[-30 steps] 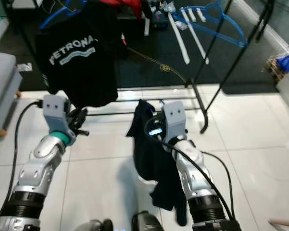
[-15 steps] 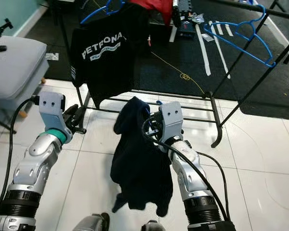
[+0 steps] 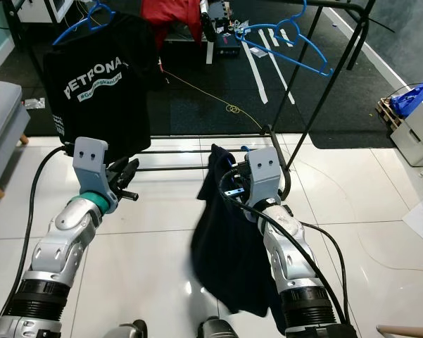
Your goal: Hang hanger
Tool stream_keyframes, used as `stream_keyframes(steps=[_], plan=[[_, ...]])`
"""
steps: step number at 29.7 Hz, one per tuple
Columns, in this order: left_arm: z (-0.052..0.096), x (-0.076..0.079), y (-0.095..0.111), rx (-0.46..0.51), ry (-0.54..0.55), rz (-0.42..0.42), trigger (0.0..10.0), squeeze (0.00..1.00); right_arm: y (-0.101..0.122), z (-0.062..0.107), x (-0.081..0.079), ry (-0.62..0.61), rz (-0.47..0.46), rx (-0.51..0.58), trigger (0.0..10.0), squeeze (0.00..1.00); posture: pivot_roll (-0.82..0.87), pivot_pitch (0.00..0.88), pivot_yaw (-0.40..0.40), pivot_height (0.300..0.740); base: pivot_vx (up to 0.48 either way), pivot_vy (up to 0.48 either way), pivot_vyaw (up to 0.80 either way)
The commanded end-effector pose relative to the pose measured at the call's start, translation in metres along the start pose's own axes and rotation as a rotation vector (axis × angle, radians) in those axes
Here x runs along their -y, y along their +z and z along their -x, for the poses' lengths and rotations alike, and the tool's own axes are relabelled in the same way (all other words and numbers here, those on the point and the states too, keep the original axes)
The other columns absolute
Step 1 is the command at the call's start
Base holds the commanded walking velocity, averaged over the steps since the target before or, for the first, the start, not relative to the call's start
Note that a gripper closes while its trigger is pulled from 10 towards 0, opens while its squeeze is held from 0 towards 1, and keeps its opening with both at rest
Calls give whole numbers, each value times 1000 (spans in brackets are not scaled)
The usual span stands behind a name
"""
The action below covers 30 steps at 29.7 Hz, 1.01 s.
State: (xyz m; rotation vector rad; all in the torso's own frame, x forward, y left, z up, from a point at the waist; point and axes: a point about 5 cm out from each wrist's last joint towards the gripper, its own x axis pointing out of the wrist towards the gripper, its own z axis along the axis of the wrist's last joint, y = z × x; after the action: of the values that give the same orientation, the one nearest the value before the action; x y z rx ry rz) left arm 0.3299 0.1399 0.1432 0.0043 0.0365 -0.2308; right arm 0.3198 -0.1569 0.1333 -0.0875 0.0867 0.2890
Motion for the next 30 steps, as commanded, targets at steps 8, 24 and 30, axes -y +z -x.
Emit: stream_keyframes(steps=[8,24,30], plan=[[-1,1,7,14,-80,-100,10000,0,16,11,6,233,266,3,10000,0,-62,65,3,740,0,0,0],[15,-11,4,-3,-258,-153,10000,0,85,77,49,615,183,194,10000,0,-69,59,10,740,0,0,0],[22,-8,10,67,-361,-101,10000,0,118,101,75,693,188,265,10000,0,-84,69,14,740,0,0,0]])
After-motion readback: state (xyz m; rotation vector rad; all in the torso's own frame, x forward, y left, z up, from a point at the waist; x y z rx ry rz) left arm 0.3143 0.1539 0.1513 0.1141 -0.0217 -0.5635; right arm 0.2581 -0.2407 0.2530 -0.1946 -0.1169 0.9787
